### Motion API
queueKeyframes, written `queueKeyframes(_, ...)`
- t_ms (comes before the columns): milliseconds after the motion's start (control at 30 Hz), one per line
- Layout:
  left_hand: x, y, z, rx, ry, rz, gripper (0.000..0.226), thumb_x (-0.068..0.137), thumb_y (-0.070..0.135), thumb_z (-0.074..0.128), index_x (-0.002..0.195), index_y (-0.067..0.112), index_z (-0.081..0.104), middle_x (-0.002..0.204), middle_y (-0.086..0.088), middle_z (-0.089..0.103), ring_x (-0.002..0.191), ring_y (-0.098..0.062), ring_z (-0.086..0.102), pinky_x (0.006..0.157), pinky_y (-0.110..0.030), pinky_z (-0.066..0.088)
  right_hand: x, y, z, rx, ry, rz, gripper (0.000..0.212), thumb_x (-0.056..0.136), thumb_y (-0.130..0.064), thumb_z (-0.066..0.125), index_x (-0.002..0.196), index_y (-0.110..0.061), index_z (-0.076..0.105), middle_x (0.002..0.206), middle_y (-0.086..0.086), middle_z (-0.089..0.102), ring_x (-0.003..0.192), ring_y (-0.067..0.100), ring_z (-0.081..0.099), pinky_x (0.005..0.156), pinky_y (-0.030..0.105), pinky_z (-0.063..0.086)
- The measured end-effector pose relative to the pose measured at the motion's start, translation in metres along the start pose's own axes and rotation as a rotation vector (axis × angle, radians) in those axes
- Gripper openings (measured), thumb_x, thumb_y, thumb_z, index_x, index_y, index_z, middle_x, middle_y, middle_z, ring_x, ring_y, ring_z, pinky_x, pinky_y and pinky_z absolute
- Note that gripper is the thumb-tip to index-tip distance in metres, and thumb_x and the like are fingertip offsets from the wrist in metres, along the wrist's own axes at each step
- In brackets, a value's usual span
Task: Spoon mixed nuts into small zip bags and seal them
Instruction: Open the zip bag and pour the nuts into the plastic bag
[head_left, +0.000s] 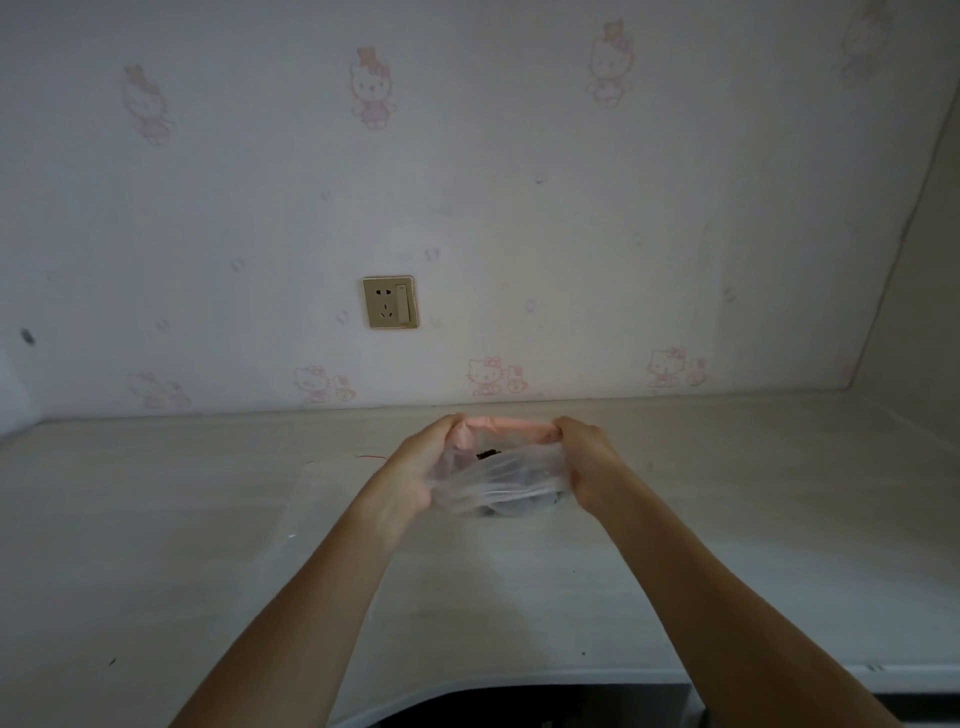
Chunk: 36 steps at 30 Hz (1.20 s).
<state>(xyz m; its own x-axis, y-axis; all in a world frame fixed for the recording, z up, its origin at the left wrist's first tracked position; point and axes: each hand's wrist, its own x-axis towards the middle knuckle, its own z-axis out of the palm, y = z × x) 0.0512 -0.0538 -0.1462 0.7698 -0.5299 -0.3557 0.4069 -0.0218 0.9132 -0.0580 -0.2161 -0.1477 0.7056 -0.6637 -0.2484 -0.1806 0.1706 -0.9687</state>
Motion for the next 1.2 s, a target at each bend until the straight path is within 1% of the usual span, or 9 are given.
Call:
queueKeyframes(100, -0.01, -0.002, -0.008, 0.279, 0.107, 0.149, 0.053, 0.088, 0.062, 0.07, 0.107, 0.014, 0.08, 0.109, -0.008, 0.079, 0.108, -0.028, 0.072, 0.106, -0.045, 0.052, 0.002, 0.002, -0.014, -0.015, 0.018, -0.091, 0.029, 0.098, -0.032, 0.061, 0.088, -0.007, 0.071, 0.087, 0.012, 0.07, 0.072, 0.024, 0.065, 0.06, 0.025, 0.047)
queueKeyframes(200, -0.025, 0.0, -0.023, 0.569, 0.278, 0.405, 0.073, 0.074, 0.077, 0.066, 0.099, 0.009, 0.076, 0.095, 0.005, 0.074, 0.092, -0.016, 0.068, 0.081, -0.032, 0.05, -0.006, -0.001, -0.041, -0.3, 0.096, -0.257, 0.045, 0.096, -0.047, 0.065, 0.065, -0.014, 0.062, 0.065, 0.004, 0.062, 0.057, 0.017, 0.055, 0.053, 0.023, 0.041)
queueKeyframes(300, -0.037, -0.004, -0.042, 0.872, 0.469, 0.436, 0.061, 0.086, 0.078, 0.057, 0.075, 0.017, 0.059, 0.077, 0.005, 0.066, 0.077, -0.02, 0.062, 0.067, -0.033, 0.043, -0.019, -0.006, -0.059, -0.671, 0.208, -0.381, 0.069, 0.095, -0.061, 0.057, 0.047, -0.015, 0.04, 0.043, -0.002, 0.04, 0.045, 0.017, 0.043, 0.05, 0.027, 0.032)
queueKeyframes(500, -0.049, -0.006, -0.038, 0.918, 0.374, 0.276, 0.078, 0.085, 0.085, 0.049, 0.068, 0.012, 0.074, 0.062, 0.003, 0.075, 0.068, -0.015, 0.075, 0.058, -0.025, 0.046, -0.034, -0.009, -0.044, -0.743, 0.153, -0.288, 0.08, 0.09, -0.073, 0.052, 0.062, -0.001, 0.07, 0.063, 0.016, 0.074, 0.055, 0.026, 0.067, 0.065, 0.034, 0.054)
queueKeyframes(567, -0.052, -0.009, -0.034, 0.802, 0.32, 0.247, 0.069, 0.087, 0.077, 0.059, 0.084, 0.009, 0.074, 0.072, 0.0, 0.078, 0.063, -0.011, 0.075, 0.049, -0.021, 0.047, -0.038, -0.008, -0.036, -0.658, 0.112, -0.244, 0.071, 0.092, -0.066, 0.057, 0.072, 0.0, 0.073, 0.069, 0.013, 0.076, 0.056, 0.025, 0.068, 0.057, 0.032, 0.053)
queueKeyframes(667, -0.056, -0.013, -0.032, 0.513, 0.215, 0.167, 0.036, 0.097, 0.043, 0.07, 0.104, 0.007, 0.068, 0.098, -0.012, 0.079, 0.07, -0.019, 0.079, 0.053, -0.027, 0.057, -0.043, -0.005, -0.033, -0.359, -0.024, -0.089, 0.05, 0.095, -0.047, 0.068, 0.092, 0.002, 0.071, 0.073, 0.01, 0.077, 0.05, 0.018, 0.064, 0.045, 0.024, 0.044)
queueKeyframes(833, -0.053, -0.022, -0.025, 0.098, 0.099, 0.117, 0.008, 0.101, 0.012, 0.065, 0.102, 0.005, 0.064, 0.1, -0.018, 0.076, 0.075, -0.026, 0.079, 0.06, -0.032, 0.064, -0.045, 0.006, -0.035, -0.081, -0.138, -0.012, 0.023, 0.098, -0.012, 0.065, 0.106, 0.009, 0.069, 0.081, 0.017, 0.074, 0.066, 0.025, 0.07, 0.051, 0.031, 0.049)
queueKeyframes(1033, -0.049, -0.026, -0.025, -0.637, -0.073, 0.013, 0.014, 0.103, 0.002, 0.056, 0.106, -0.008, 0.065, 0.095, -0.024, 0.077, 0.079, -0.031, 0.079, 0.064, -0.041, 0.066, -0.038, 0.022, -0.039, 0.411, -0.201, 0.045, 0.017, 0.1, 0.002, 0.058, 0.111, 0.012, 0.064, 0.083, 0.017, 0.073, 0.065, 0.023, 0.07, 0.055, 0.03, 0.06)
queueKeyframes(1200, -0.051, -0.036, -0.025, -0.87, -0.17, -0.022, 0.028, 0.109, 0.008, 0.045, 0.115, -0.012, 0.063, 0.109, -0.027, 0.075, 0.093, -0.035, 0.078, 0.08, -0.047, 0.063, -0.033, 0.032, -0.043, 0.888, -0.327, 0.084, 0.022, 0.105, -0.001, 0.044, 0.108, 0.006, 0.065, 0.097, 0.019, 0.079, 0.082, 0.026, 0.079, 0.072, 0.038, 0.066)
